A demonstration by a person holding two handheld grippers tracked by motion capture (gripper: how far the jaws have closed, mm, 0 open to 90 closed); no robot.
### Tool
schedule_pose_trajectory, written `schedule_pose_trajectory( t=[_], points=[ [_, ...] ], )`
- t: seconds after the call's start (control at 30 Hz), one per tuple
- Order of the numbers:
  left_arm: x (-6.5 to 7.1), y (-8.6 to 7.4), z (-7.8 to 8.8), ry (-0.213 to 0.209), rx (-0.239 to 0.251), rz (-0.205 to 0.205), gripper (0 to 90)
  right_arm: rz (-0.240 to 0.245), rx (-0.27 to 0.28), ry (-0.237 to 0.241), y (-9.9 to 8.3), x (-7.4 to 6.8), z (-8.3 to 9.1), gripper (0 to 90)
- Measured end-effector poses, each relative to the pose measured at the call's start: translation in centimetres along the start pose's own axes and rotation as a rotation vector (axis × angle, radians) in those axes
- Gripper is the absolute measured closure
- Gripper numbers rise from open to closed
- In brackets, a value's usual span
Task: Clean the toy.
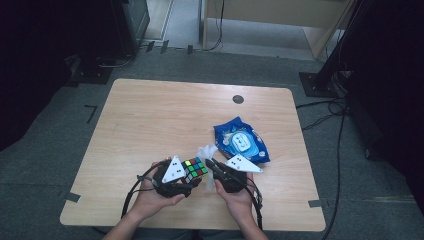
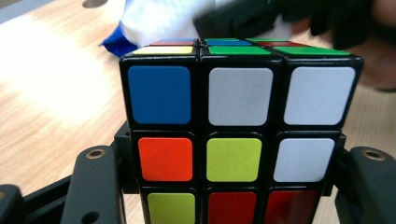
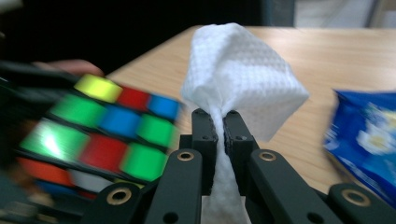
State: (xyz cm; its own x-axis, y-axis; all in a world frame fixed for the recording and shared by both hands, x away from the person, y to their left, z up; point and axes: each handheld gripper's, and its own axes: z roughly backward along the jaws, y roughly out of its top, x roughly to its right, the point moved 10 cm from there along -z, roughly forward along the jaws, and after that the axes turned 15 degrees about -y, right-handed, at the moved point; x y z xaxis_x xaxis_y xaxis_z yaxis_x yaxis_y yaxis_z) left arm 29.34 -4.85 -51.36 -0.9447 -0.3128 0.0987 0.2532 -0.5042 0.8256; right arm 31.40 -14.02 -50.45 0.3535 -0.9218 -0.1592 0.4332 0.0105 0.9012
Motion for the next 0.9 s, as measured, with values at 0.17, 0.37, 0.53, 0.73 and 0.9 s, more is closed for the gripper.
schedule_pose_trajectory(
  t=[0.17, 0.37, 0.53, 0.73, 0.9],
  points=[
    [-0.9, -0.1, 0.7, 0.006, 0.011, 0.025, 34.1, -0.024, -0.055, -0.019, -0.7, 2.0, -0.7, 81.5],
    [-1.9, -0.2, 1.5, 0.016, 0.031, 0.056, 34.1, -0.025, -0.049, -0.158, 0.5, 4.4, -0.3, 49.1],
    [-2.0, 0.0, 1.8, 0.008, 0.054, 0.073, 34.1, -0.02, 0.016, -0.117, 1.4, 3.3, 0.8, 77.1],
    [-1.1, 0.4, 1.4, -0.029, 0.065, 0.049, 34.1, 0.022, -0.012, 0.032, 0.6, -0.7, 0.6, 90.0],
    [-0.7, 0.4, 1.2, -0.06, 0.066, 0.05, 34.0, 0.023, -0.005, 0.088, 0.7, -2.1, 0.9, 90.0]
  ],
)
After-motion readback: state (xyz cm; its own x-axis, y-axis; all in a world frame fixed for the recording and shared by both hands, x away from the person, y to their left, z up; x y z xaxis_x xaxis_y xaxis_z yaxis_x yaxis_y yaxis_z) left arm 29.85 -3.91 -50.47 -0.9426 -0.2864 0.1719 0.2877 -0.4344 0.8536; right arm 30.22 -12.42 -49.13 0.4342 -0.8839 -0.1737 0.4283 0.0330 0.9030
